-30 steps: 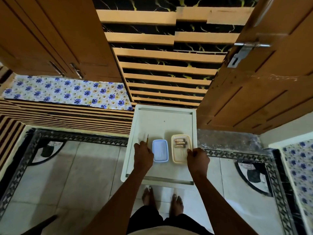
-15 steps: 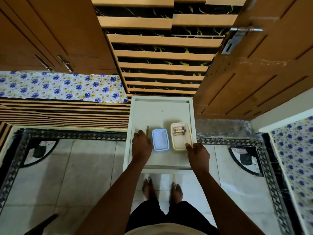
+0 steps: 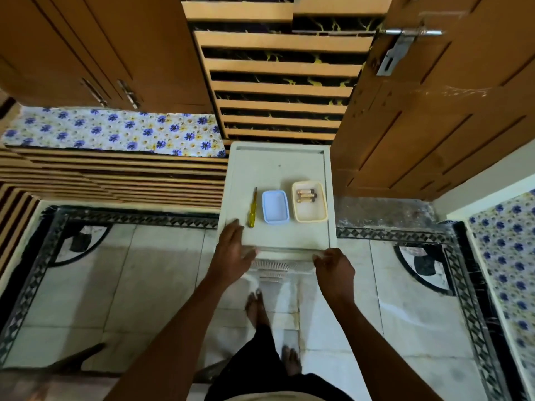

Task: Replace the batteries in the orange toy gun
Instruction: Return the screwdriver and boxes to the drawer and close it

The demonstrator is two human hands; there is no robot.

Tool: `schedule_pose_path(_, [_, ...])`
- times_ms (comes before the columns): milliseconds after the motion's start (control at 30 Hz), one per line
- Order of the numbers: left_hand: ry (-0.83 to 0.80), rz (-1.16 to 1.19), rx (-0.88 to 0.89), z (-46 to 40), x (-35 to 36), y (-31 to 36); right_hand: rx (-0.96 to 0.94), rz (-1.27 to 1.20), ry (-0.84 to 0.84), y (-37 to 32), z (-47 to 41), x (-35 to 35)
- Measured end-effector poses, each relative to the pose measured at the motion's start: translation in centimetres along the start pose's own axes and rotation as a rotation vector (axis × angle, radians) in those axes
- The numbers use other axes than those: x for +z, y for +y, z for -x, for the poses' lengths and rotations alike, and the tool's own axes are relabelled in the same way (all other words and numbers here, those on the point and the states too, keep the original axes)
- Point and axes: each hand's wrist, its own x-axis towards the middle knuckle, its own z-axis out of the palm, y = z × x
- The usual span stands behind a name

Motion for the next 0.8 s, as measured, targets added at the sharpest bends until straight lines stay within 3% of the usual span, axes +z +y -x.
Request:
schedule_pose_path(300, [0.058, -0.070, 0.087, 1.6, 2.4, -1.2, -0.196, 0.068, -0.252, 6.7, 3.9, 4.2])
schedule_pose_path(533, [0.233, -0.073, 0.163, 2.4, 4.3, -2.5, -0.350, 0.339, -0.541, 8.3, 1.4, 11.4])
schedule_pose_path(800, [0.297, -0.169, 0.171, 2.7, 5.8, -3.2, -0.432, 0.582, -0.538, 9.6, -2.9, 18.5])
